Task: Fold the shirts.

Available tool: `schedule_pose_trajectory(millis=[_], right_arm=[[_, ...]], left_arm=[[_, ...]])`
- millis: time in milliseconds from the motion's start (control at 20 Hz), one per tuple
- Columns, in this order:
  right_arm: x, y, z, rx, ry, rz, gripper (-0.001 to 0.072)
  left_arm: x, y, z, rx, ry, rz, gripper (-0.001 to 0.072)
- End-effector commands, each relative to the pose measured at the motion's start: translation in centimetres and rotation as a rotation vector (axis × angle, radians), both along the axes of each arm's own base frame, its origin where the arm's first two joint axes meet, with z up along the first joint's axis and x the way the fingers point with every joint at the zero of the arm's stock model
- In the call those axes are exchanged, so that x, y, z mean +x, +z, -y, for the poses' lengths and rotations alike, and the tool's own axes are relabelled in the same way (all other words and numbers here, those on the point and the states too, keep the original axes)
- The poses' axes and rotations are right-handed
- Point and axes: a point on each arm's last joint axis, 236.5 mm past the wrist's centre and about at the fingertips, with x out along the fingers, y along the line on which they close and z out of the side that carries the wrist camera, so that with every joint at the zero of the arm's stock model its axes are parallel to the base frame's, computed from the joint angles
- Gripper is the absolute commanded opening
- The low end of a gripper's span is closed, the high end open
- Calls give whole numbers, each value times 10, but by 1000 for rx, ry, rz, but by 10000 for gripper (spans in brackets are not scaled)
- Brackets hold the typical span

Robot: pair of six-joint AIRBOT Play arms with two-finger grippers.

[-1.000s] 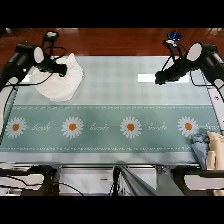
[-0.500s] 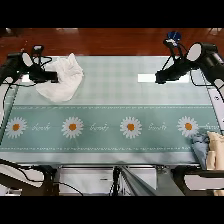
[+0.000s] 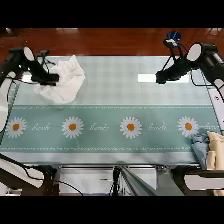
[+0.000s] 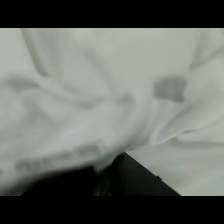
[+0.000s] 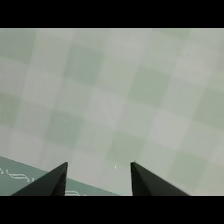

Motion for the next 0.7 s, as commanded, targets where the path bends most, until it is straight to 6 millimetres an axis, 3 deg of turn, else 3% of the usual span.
schedule_pose_trajectory(millis=[0, 100, 200, 300, 400, 500, 550, 650], right_arm=[[-6, -2, 6, -29, 4, -25, 481], [-18, 1, 14, -65, 10, -61, 480], [-34, 10, 21, -92, 6, -95, 480], [-46, 26, 24, -99, 5, -99, 480], [-56, 47, 25, -93, -7, -76, 481], [-64, 69, 26, -89, -16, -36, 480], [-68, 80, 27, -87, -20, -16, 480], [-76, 96, 30, -92, -22, 13, 480]], left_arm=[[-3, 111, 44, -123, -65, 111, 29], [-8, 197, 77, -174, -134, 306, 29], [-27, 269, 108, -190, -209, 479, 29], [-54, 311, 142, -214, -292, 578, 29], [-78, 320, 182, -244, -393, 582, 29], [-100, 305, 233, -292, -512, 524, 29], [-114, 290, 260, -318, -575, 473, 29], [-143, 241, 311, -330, -695, 332, 30]])
